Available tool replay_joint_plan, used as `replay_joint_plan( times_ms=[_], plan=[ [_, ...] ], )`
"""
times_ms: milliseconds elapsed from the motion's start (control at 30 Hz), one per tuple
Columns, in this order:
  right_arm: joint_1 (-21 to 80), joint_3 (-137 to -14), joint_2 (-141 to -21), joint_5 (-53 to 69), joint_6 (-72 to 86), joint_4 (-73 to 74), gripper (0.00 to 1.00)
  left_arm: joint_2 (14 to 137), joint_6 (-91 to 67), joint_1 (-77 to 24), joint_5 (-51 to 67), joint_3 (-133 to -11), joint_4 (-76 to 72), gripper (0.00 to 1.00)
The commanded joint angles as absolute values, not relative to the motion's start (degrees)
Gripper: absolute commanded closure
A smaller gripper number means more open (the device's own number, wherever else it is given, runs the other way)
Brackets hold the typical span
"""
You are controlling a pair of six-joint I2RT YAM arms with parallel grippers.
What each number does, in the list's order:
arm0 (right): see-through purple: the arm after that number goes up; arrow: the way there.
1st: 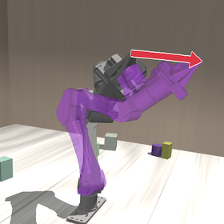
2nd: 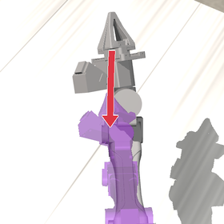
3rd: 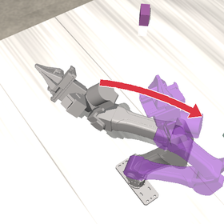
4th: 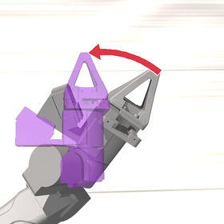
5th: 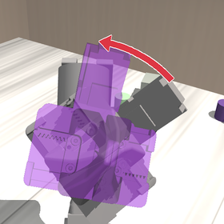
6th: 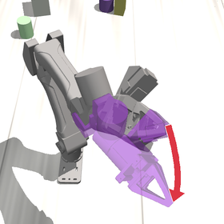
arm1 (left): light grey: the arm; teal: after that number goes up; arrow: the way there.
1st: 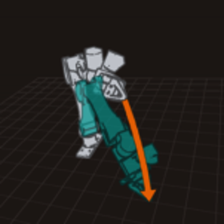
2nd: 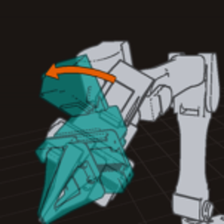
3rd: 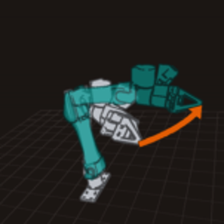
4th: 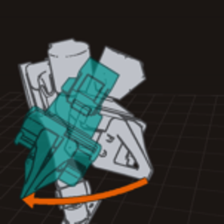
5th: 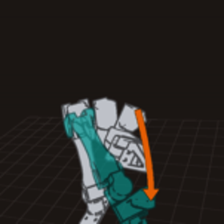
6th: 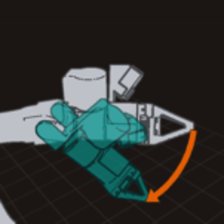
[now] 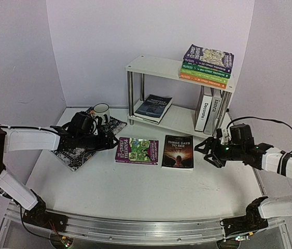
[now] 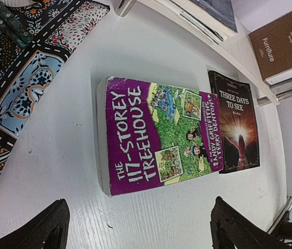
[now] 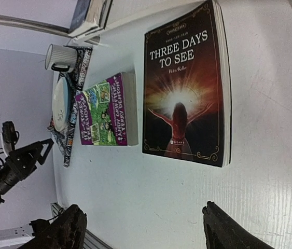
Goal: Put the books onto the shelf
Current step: Move the book to the center of the board.
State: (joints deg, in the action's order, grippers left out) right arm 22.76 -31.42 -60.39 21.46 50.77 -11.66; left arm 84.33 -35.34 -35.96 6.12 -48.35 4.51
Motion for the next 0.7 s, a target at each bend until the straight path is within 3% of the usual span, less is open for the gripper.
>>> replay_joint_plan(
  times_ms=[0, 300, 667],
  plan=[
    [29.27, -30.39, -65.69, 14.41, 52.83, -23.71, 0.23, 88.05, -33.27, -34.97, 8.02, -52.66, 3.56, 0.06],
    [42.09, -38.91, -84.87, 8.35, 52.79, -33.61, 0.31, 96.79, -31.99, -34.32, 12.0, -56.68, 2.07, 0.12],
    [44.38, -52.46, -102.64, 7.52, 52.54, -35.92, 0.41, 102.52, -31.94, -33.11, 15.78, -59.45, 1.46, 0.2]
  ],
)
